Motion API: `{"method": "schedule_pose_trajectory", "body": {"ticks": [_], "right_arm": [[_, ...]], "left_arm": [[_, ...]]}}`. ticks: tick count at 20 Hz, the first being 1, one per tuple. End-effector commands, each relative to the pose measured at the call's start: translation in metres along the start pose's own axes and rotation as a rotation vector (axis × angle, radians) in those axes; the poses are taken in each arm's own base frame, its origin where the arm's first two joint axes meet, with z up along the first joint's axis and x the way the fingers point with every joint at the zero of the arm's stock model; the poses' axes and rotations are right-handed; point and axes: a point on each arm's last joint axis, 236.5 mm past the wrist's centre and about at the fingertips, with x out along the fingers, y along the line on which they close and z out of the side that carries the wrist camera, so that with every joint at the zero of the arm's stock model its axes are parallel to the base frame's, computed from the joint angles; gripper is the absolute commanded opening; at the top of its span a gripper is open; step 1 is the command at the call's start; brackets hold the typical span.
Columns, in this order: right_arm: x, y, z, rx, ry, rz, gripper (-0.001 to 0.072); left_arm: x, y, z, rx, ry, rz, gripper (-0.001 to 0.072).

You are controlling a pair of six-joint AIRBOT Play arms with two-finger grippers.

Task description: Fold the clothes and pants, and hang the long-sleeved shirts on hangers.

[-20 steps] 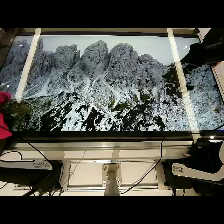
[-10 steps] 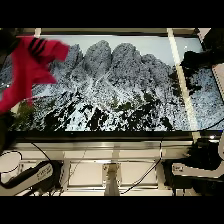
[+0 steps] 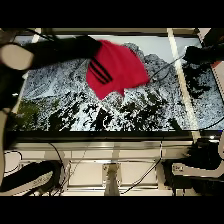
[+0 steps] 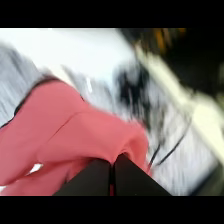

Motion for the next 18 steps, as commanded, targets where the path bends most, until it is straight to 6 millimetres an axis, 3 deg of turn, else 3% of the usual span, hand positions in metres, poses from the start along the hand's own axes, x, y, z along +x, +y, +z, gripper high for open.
{"method": "schedule_pose_trajectory", "body": {"ticks": [1,2,3,4,5,6,9,10,11,12,13,15,18], "right_arm": [[0.000,0.000,-0.001,0.003,0.004,0.003,0.0015],[0.000,0.001,-0.001,0.007,0.006,0.004,0.0016],[0.000,0.002,-0.002,0.022,0.009,0.009,0.0024],[0.000,0.004,-0.002,0.044,0.010,0.017,0.0046],[0.000,0.006,-0.003,0.057,0.015,0.026,0.0142],[0.000,0.007,-0.005,0.066,0.024,0.028,0.0265],[0.001,0.008,-0.017,0.066,0.072,0.034,0.0279],[0.000,0.010,-0.021,0.064,0.090,0.039,0.0164],[0.000,0.011,-0.024,0.062,0.104,0.041,0.0037],[0.002,0.011,-0.027,0.065,0.113,0.042,0.0016],[0.004,0.009,-0.033,0.061,0.132,0.039,0.0015],[0.017,0.010,-0.060,0.085,0.214,0.064,0.0013],[0.045,0.043,-0.122,0.145,0.354,0.257,0.0013]], "left_arm": [[0.069,-0.012,-0.114,0.078,0.344,-0.027,0.0015],[0.081,-0.002,-0.148,0.083,0.447,-0.016,0.0073],[0.089,0.008,-0.174,0.078,0.532,-0.007,0.0244],[0.094,0.017,-0.197,0.061,0.603,-0.003,0.0360],[0.095,0.025,-0.210,0.043,0.652,0.003,0.0382],[0.094,0.033,-0.219,0.028,0.686,0.010,0.0381],[0.080,0.066,-0.211,0.019,0.699,0.073,0.0366],[0.072,0.083,-0.205,0.033,0.698,0.114,0.0346],[0.063,0.101,-0.200,0.034,0.701,0.160,0.0253],[0.052,0.118,-0.195,0.033,0.708,0.198,0.0073],[0.042,0.132,-0.191,0.023,0.712,0.230,0.0015],[0.026,0.162,-0.180,-0.011,0.693,0.285,0.0015],[-0.004,0.215,-0.172,0.000,0.697,0.422,0.0014]]}}
